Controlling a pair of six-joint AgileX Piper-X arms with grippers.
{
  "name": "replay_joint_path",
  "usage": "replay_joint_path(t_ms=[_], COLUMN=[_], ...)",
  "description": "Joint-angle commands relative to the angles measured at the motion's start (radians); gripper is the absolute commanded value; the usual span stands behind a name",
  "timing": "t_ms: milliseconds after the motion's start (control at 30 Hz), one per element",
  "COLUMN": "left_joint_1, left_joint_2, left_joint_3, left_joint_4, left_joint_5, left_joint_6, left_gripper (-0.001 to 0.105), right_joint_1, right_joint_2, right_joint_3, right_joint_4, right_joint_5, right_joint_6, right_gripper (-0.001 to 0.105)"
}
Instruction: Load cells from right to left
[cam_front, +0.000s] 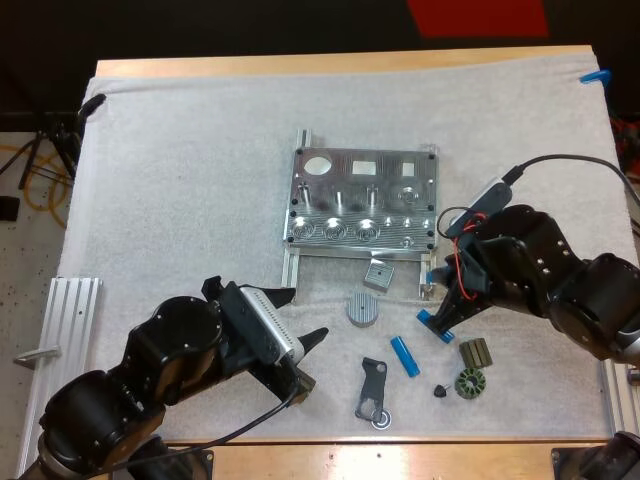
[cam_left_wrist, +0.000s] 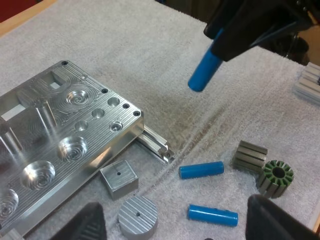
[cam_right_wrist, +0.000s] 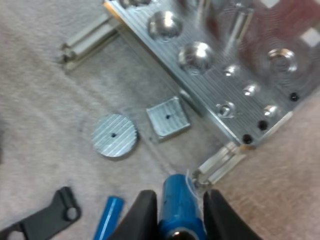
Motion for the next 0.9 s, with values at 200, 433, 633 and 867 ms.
replay_joint_path(t_ms=[200,433,633,867], left_joint_1=[-0.002,-0.002,-0.002,-0.002], left_joint_2=[-0.002,-0.002,-0.002,-0.002], left_joint_3=[-0.006,-0.006,-0.006,-0.006], left_joint_4=[-0.004,-0.004,-0.004,-0.004], left_joint_5=[-0.022,-0.022,-0.048,-0.074], left_joint_6=[-0.017,-0.017,-0.017,-0.018], left_gripper=[0.059,0.059,0.059,0.059], right_joint_1=[-0.007,-0.036,-0.106,-0.120], right_joint_2=[0.078,0.167,0.241,0.309], right_joint_3=[-0.013,-0.028,-0.098,-0.154], right_joint_4=[-0.075,-0.113,-0.113,-0.088], right_joint_5=[0.020,0.060,0.053,0.040], right_joint_6=[-0.032,-0.061,-0.095,-0.140], right_gripper=[0.001,0.001,0.001,0.001])
